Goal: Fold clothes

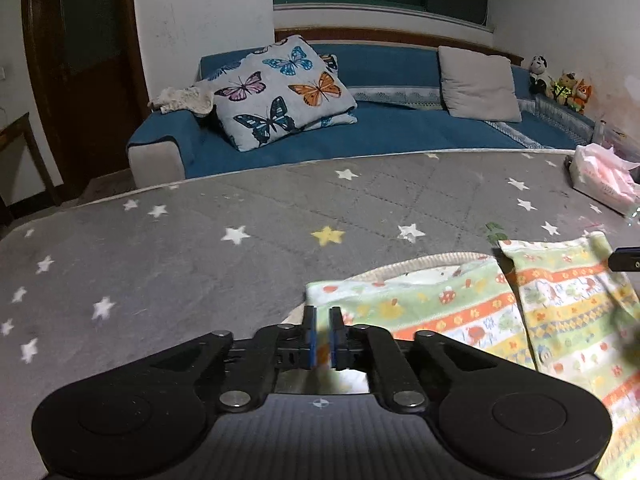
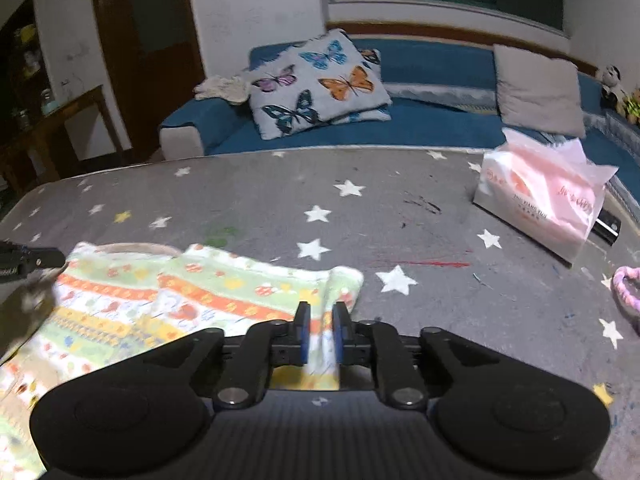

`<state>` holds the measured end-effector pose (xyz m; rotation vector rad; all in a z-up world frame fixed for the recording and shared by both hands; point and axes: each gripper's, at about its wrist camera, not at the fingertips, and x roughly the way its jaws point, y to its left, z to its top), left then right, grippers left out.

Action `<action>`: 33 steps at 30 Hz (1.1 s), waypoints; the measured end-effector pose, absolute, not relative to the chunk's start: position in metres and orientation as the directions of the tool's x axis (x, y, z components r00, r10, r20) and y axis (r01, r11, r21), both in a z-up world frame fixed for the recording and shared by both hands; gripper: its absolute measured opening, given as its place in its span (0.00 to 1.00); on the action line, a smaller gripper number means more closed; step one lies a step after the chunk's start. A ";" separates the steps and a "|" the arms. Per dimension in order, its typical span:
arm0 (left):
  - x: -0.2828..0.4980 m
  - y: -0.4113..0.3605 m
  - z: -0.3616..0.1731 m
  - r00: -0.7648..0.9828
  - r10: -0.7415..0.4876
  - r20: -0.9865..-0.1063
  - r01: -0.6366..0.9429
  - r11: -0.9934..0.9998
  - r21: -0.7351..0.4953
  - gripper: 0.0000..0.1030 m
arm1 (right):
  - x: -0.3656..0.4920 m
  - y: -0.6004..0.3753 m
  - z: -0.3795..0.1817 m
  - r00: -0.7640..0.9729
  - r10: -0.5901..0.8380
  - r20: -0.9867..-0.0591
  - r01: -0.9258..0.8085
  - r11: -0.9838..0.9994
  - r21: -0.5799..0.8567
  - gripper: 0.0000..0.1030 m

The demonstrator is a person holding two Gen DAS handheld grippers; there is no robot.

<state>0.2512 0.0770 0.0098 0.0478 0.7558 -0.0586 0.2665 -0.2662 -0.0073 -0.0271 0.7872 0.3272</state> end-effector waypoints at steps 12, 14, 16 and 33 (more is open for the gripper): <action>0.159 0.067 0.006 0.699 -0.096 -0.709 0.181 0.982 0.045 0.52 | 0.158 -0.235 -0.005 0.564 0.399 -0.723 -0.479 0.871 0.107 0.50; 0.162 0.062 -0.003 0.689 -0.089 -0.719 0.173 0.984 0.043 0.50 | 0.144 -0.231 -0.010 0.562 0.397 -0.726 -0.485 0.869 0.099 0.52; 0.166 0.060 -0.009 0.683 -0.085 -0.725 0.160 0.986 0.036 0.47 | 0.134 -0.229 -0.012 0.561 0.398 -0.726 -0.488 0.867 0.098 0.54; 0.086 0.163 0.035 0.822 0.163 -0.545 -0.231 0.971 -0.059 0.01 | 0.109 -0.243 -0.009 0.597 0.381 -0.706 -0.457 0.885 0.092 0.55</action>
